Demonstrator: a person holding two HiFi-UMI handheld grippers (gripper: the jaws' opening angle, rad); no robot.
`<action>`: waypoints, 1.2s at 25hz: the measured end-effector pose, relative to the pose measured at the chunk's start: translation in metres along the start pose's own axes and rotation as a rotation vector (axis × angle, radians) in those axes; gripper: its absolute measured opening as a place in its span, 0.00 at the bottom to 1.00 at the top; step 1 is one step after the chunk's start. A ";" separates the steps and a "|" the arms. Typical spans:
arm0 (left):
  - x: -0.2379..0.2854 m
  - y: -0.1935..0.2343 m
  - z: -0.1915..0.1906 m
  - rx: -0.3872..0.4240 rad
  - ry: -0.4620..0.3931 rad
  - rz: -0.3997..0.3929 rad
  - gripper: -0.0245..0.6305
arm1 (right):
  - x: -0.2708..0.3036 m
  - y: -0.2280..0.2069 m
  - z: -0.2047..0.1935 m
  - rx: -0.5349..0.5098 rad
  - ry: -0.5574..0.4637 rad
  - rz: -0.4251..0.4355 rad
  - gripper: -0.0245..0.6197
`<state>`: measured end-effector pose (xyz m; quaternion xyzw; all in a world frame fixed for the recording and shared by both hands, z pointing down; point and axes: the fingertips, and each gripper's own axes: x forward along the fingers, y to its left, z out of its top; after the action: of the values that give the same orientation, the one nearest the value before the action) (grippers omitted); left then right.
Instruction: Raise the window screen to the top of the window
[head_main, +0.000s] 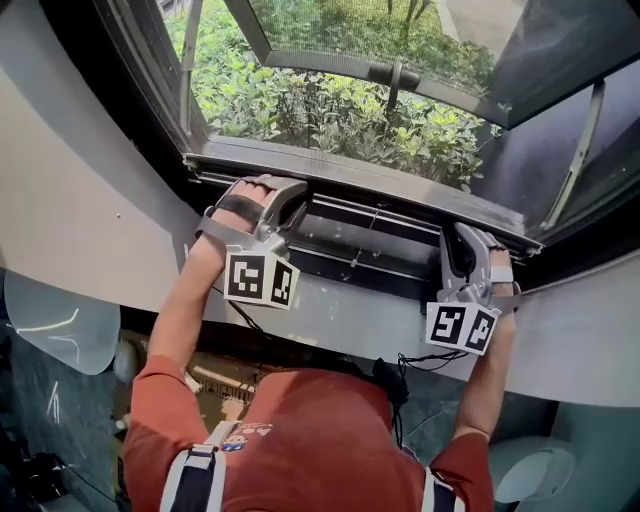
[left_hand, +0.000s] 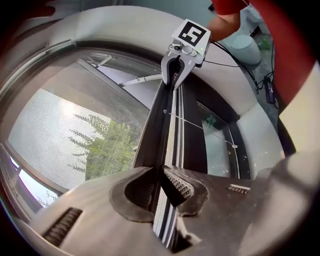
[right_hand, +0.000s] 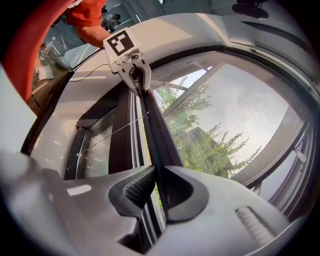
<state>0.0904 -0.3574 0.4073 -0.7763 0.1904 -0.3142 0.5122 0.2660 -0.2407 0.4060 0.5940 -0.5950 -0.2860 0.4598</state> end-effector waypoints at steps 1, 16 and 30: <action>0.000 0.004 0.001 0.002 0.000 0.012 0.11 | 0.000 -0.004 0.001 -0.005 -0.004 -0.013 0.14; -0.020 0.075 0.021 0.064 -0.036 0.218 0.11 | -0.014 -0.071 0.032 -0.081 -0.060 -0.158 0.13; -0.048 0.178 0.052 0.114 -0.103 0.463 0.13 | -0.032 -0.172 0.075 -0.192 -0.128 -0.338 0.14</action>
<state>0.0957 -0.3641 0.2156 -0.6968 0.3188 -0.1589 0.6226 0.2718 -0.2480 0.2161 0.6194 -0.4849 -0.4518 0.4209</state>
